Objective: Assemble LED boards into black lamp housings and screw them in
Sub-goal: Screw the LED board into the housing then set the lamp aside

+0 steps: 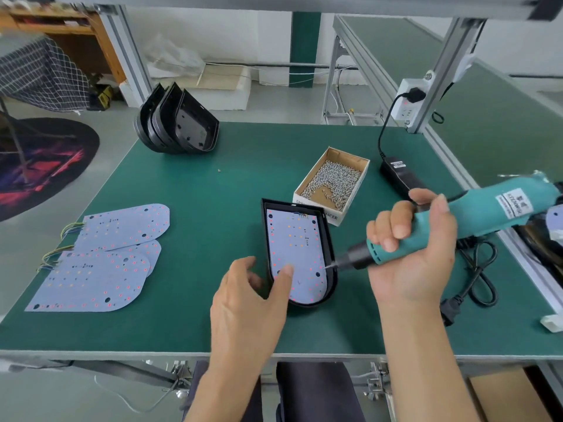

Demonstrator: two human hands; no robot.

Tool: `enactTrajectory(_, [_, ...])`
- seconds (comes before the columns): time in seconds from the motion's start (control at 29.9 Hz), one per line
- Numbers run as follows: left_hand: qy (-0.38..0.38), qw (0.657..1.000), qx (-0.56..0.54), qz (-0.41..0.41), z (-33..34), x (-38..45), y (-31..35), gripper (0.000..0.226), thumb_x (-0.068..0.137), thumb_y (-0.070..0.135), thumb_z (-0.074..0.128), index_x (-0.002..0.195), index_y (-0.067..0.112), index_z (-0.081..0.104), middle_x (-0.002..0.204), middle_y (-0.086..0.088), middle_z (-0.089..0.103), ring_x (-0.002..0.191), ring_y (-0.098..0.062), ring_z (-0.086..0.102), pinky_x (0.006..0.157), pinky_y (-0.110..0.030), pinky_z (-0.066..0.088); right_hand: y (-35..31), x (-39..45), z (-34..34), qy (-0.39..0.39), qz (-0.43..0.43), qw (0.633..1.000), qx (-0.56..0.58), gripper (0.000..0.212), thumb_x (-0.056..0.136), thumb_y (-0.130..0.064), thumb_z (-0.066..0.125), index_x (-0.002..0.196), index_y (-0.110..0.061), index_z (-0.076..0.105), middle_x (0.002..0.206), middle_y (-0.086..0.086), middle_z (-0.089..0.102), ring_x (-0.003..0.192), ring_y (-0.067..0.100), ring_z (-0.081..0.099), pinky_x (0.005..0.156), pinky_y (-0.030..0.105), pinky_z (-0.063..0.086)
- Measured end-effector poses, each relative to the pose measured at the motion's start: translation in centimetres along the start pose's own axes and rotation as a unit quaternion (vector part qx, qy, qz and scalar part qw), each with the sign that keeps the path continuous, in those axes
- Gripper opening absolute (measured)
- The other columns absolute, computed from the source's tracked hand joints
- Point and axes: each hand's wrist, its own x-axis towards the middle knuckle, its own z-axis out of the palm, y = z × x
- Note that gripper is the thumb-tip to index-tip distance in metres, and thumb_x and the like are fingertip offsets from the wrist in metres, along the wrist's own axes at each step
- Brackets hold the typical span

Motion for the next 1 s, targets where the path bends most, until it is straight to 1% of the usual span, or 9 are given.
enactTrajectory(0.07, [0.044,0.998,-0.014,0.038,-0.8,1.0,0.3,0.046,0.087,0.059,0.064,0.119,0.026,0.061,0.092,0.015,0.059,0.089,-0.007,0.057,0.084,-0.032,0.045,-0.1,0.0,-1.4,0.035,0.018,0.999,0.024,0.027,0.105,-0.037,0.043,0.094,-0.022,0.062,0.059,-0.008,0.041,0.047,0.009,0.033,0.054,0.025,0.034])
enactTrajectory(0.17, [0.072,0.984,-0.023,0.161,-1.2,4.1,2.8,0.006,0.094,0.029,0.069,0.093,0.024,0.065,0.084,0.013,0.061,0.082,-0.005,0.057,0.076,-0.017,0.043,0.0,-0.1,-2.7,0.069,0.034,0.995,0.059,0.024,0.105,-0.04,0.048,0.095,-0.023,0.061,0.059,-0.01,0.04,0.048,0.008,0.032,0.054,0.024,0.035])
enactTrajectory(0.3, [-0.046,0.956,0.073,0.28,1.7,10.5,8.8,0.007,0.092,0.017,0.067,0.086,0.018,0.069,0.079,0.009,0.065,0.077,-0.016,0.059,0.075,-0.033,0.05,0.3,0.0,-2.9,0.087,0.04,0.994,0.06,0.025,0.103,-0.039,0.051,0.089,-0.024,0.065,0.059,-0.009,0.039,0.047,0.008,0.033,0.053,0.024,0.037])
enactTrajectory(0.47, [-0.176,0.887,0.287,0.315,8.5,15.9,14.0,0.02,0.093,0.012,0.059,0.1,0.02,0.076,0.105,-0.003,0.073,0.095,-0.029,0.068,0.078,-0.041,0.058,0.3,-0.3,-2.7,0.087,0.049,0.992,0.073,0.028,0.104,-0.039,0.049,0.088,-0.024,0.066,0.058,-0.008,0.038,0.045,0.008,0.033,0.051,0.023,0.038])
enactTrajectory(0.54, [-0.2,0.863,0.346,0.309,10.6,16.8,14.6,0.019,0.09,0.008,0.059,0.097,0.017,0.074,0.1,-0.005,0.071,0.086,-0.029,0.065,0.068,-0.036,0.053,0.2,-0.6,-2.8,0.09,0.05,0.992,0.069,0.029,0.105,-0.038,0.048,0.088,-0.023,0.067,0.058,-0.008,0.037,0.045,0.008,0.033,0.051,0.022,0.039])
enactTrajectory(0.6, [-0.219,0.851,0.372,0.301,12.0,17.2,14.4,0.014,0.086,0.003,0.058,0.078,0.014,0.061,0.086,-0.005,0.065,0.073,-0.026,0.057,0.057,-0.032,0.043,0.1,-0.8,-3.0,0.092,0.05,0.992,0.064,0.03,0.105,-0.036,0.047,0.088,-0.023,0.067,0.058,-0.007,0.037,0.044,0.008,0.033,0.05,0.022,0.039])
enactTrajectory(0.74, [-0.233,0.842,0.373,0.313,13.2,17.6,13.5,0.025,0.085,0.002,0.056,0.069,0.017,0.043,0.072,-0.002,0.049,0.067,-0.024,0.049,0.048,-0.03,0.031,0.1,-1.0,-3.4,0.095,0.052,0.992,0.059,0.028,0.104,-0.036,0.049,0.088,-0.023,0.068,0.058,-0.007,0.038,0.044,0.008,0.034,0.05,0.023,0.039])
enactTrajectory(0.87, [-0.238,0.839,0.367,0.323,13.4,17.5,13.1,0.011,0.088,0.004,0.055,0.084,0.014,0.057,0.089,-0.005,0.064,0.083,-0.029,0.058,0.059,-0.034,0.043,0.2,-1.0,-3.5,0.097,0.052,0.992,0.055,0.021,0.098,-0.037,0.055,0.089,-0.022,0.067,0.057,-0.007,0.038,0.043,0.008,0.034,0.049,0.023,0.039])
enactTrajectory(1.0, [-0.226,0.854,0.341,0.321,13.2,17.3,12.8,0.01,0.091,0.007,0.056,0.089,0.012,0.064,0.094,-0.008,0.067,0.086,-0.032,0.063,0.062,-0.034,0.044,0.3,-1.0,-3.4,0.094,0.051,0.993,0.05,0.018,0.092,-0.038,0.061,0.089,-0.021,0.067,0.058,-0.007,0.038,0.043,0.008,0.034,0.05,0.023,0.039])
